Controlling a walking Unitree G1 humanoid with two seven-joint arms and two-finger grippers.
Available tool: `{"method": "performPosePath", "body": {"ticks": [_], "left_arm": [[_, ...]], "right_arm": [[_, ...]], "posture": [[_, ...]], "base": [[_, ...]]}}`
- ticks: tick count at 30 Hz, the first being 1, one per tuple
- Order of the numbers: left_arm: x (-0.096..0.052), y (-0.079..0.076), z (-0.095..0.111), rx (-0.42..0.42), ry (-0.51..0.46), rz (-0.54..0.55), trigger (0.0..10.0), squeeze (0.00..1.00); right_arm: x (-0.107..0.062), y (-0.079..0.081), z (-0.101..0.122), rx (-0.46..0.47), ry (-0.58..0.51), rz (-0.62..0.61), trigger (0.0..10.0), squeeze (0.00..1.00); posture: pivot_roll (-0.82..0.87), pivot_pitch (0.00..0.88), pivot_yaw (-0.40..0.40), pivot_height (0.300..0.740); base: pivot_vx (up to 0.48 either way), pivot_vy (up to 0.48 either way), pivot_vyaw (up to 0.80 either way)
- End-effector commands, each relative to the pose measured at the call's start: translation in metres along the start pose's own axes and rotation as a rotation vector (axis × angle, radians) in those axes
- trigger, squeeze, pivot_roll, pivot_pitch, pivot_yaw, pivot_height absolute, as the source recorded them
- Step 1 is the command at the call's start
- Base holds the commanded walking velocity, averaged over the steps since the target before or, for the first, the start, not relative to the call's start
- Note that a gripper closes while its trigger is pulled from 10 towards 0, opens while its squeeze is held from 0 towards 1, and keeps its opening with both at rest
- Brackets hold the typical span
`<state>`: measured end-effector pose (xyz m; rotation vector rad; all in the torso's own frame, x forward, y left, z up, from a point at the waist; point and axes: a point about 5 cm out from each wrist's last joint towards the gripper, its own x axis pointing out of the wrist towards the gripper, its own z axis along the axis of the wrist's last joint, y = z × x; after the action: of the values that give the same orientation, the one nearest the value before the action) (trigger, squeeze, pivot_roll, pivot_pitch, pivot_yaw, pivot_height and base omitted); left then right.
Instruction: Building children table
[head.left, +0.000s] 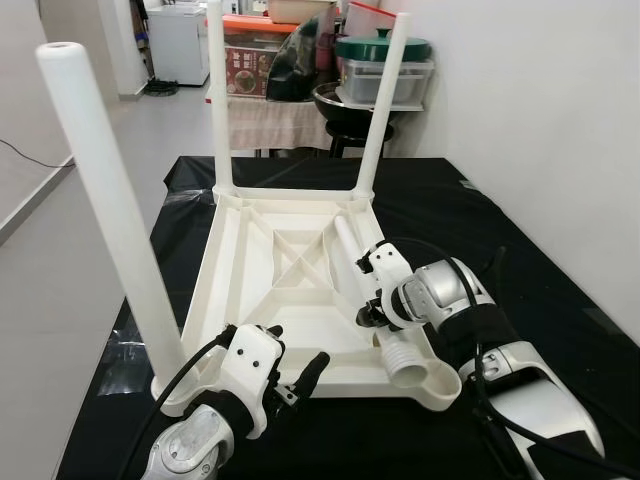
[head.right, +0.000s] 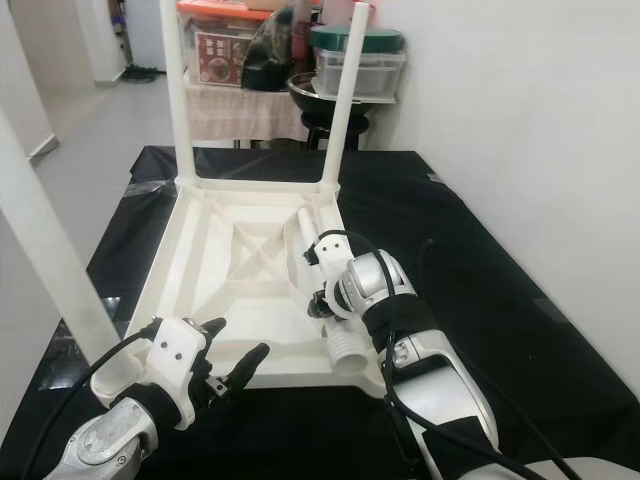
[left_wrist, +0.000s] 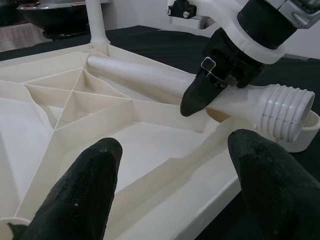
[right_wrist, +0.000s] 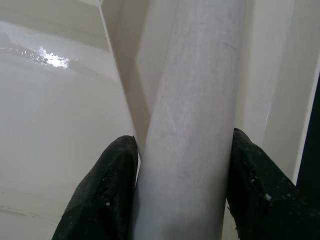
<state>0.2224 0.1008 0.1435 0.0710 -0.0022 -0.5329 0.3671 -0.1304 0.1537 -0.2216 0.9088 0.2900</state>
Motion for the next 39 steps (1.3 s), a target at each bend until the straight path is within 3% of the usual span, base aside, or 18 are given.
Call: {"method": "performPosePath", "body": {"ticks": [1,9,14,15,16,17,20,22,23,25,27,31,32,33,34,36,37,39], "left_arm": [[0.001,0.000,0.002,-0.007,-0.004,-0.002,10.0,0.00],[0.000,0.007,0.004,0.008,0.008,-0.016,10.0,0.00],[0.001,0.010,0.011,0.039,-0.001,-0.033,10.0,0.00],[0.002,0.012,0.015,0.045,-0.011,-0.035,10.0,0.00],[0.002,0.012,0.015,0.045,-0.011,-0.035,10.0,0.00],[0.006,0.015,0.023,0.050,-0.041,-0.052,10.0,0.00],[0.008,0.015,0.027,0.050,-0.052,-0.064,10.0,0.00],[0.014,0.017,0.035,0.034,-0.079,-0.087,10.0,0.00],[0.018,0.018,0.041,0.016,-0.102,-0.102,10.0,0.00],[0.022,0.020,0.046,-0.003,-0.121,-0.112,10.0,0.00],[0.032,0.023,0.059,-0.057,-0.168,-0.137,10.0,0.00],[0.042,0.024,0.076,-0.117,-0.226,-0.200,10.0,0.00],[0.048,0.023,0.086,-0.157,-0.259,-0.243,10.0,1.00],[0.051,0.022,0.093,-0.184,-0.282,-0.275,10.0,1.00],[0.057,0.023,0.101,-0.222,-0.305,-0.317,10.0,1.00],[0.058,0.023,0.102,-0.227,-0.306,-0.323,10.0,1.00],[0.062,0.025,0.103,-0.224,-0.305,-0.329,10.0,1.00],[0.064,0.025,0.104,-0.221,-0.304,-0.332,10.0,1.00]], "right_arm": [[0.006,0.001,-0.009,0.009,0.040,0.009,0.0,0.00],[-0.016,0.002,0.018,0.153,-0.106,0.184,0.0,0.00],[-0.042,-0.010,0.039,0.236,-0.279,0.318,0.0,0.00],[-0.047,-0.018,0.040,0.259,-0.312,0.321,1.1,0.00],[-0.047,-0.018,0.040,0.259,-0.312,0.321,1.1,0.00],[-0.056,-0.036,0.042,0.331,-0.407,0.318,10.0,0.00],[-0.059,-0.042,0.042,0.362,-0.453,0.316,10.0,0.00],[-0.067,-0.052,0.044,0.428,-0.562,0.317,10.0,0.00],[-0.076,-0.058,0.048,0.438,-0.700,0.288,10.0,0.00],[-0.084,-0.063,0.051,0.428,-0.834,0.246,10.0,0.00],[-0.101,-0.071,0.049,0.344,-1.063,0.099,10.0,0.00],[-0.106,-0.073,0.040,0.294,-1.142,0.036,10.0,0.00],[-0.106,-0.071,0.036,0.282,-1.161,0.075,10.0,0.00],[-0.107,-0.069,0.033,0.272,-1.174,0.101,10.0,0.00],[-0.115,-0.061,0.030,0.156,-1.236,0.131,10.0,0.00],[-0.117,-0.058,0.030,0.125,-1.253,0.133,10.0,0.00],[-0.119,-0.047,0.027,0.020,-1.268,0.172,10.0,0.00],[-0.121,-0.039,0.025,-0.047,-1.272,0.203,10.0,0.00]], "posture": [[-0.05,0.027,-0.081,0.740],[-0.05,0.031,-0.054,0.740],[-0.05,0.032,-0.033,0.740],[-0.05,0.032,-0.032,0.740],[-0.05,0.032,-0.032,0.740],[-0.06,0.030,-0.025,0.740],[-0.06,0.031,-0.020,0.740],[-0.06,0.028,-0.011,0.740],[-0.07,0.030,-0.003,0.740],[-0.07,0.030,0.003,0.740],[-0.07,0.028,0.013,0.740],[-0.07,0.032,0.018,0.740],[-0.08,0.032,0.026,0.740],[-0.08,0.032,0.026,0.740],[-0.09,0.034,0.044,0.740],[-0.09,0.034,0.044,0.740],[-0.10,0.035,0.055,0.740],[-0.10,0.035,0.055,0.740]], "base": [[0.000,0.000,0.00],[0.000,0.000,0.00],[0.000,0.000,0.00],[0.000,0.000,0.00],[0.000,0.000,0.00],[0.000,0.000,0.00],[0.000,0.000,0.00],[0.000,0.000,0.00],[0.000,0.000,0.00],[0.000,0.000,0.00],[0.000,0.000,0.00],[0.000,0.000,0.00],[0.000,0.000,0.00],[0.000,0.000,0.00],[0.000,0.000,0.00],[0.000,0.000,0.00],[0.000,0.000,0.00],[0.000,0.000,0.00]]}}
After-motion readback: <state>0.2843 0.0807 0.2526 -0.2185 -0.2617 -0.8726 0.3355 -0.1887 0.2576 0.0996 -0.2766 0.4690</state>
